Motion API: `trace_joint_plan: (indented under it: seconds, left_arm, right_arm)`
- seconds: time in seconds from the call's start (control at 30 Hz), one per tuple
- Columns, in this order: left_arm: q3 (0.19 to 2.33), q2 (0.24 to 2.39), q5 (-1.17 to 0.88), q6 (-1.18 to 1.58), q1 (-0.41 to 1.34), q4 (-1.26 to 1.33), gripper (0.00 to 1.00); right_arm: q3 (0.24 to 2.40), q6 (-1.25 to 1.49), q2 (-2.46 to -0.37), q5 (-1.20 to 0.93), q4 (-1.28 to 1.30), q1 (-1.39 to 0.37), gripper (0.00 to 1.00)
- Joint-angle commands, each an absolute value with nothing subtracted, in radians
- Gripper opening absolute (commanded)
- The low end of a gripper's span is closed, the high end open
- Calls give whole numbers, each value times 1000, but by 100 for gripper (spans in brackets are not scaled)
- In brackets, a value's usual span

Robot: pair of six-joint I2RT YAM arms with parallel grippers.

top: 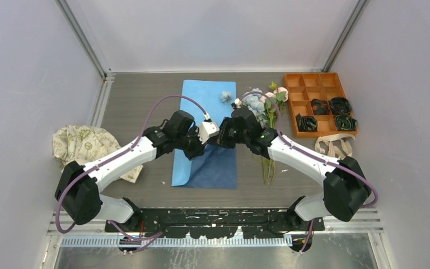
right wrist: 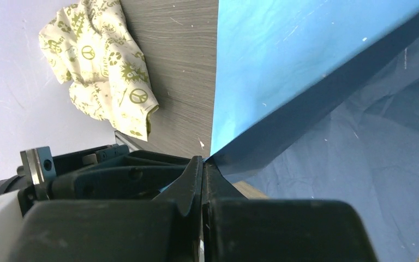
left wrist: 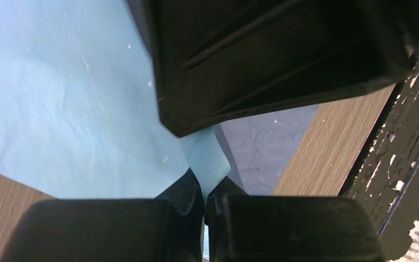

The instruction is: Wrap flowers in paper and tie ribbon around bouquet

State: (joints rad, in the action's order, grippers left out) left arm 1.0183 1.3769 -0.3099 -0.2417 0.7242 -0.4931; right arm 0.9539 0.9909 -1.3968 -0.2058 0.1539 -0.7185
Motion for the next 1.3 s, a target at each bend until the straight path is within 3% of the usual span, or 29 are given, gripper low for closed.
trace_joint_plan:
  seconds: [0.0,0.13,0.23,0.47,0.6,0.9,1.27]
  left_arm:
    - [1049,1324,-367,-201,711,-441,0]
    - [1049,1273,-309,-116,594,-441,1]
    - [1062,1247,-286,-48,449,-468,0]
    - [1041,1191,-516,104,87,-471,0]
    - [1020,1179,-587,176,-74,-453,1]
    - [964,1167,-592,332,-349,-384,1]
    - [883,1201,-237,342,-502,-280,0]
  right_arm:
    - [1036,944,-1390,-187,149,-724,1]
    - [1103,821,-1368,-92,297,-722,27]
    - [1100,739,-1320,-7,363,-708,41]
    - [1074,635,-1391,116,424,-666,53]
    - [1075,625,-1486,89,390,-631,66]
    - [1176,630,-1761,21,295,-592,72]
    - [1291,666,-1943,-53,224,-539,72]
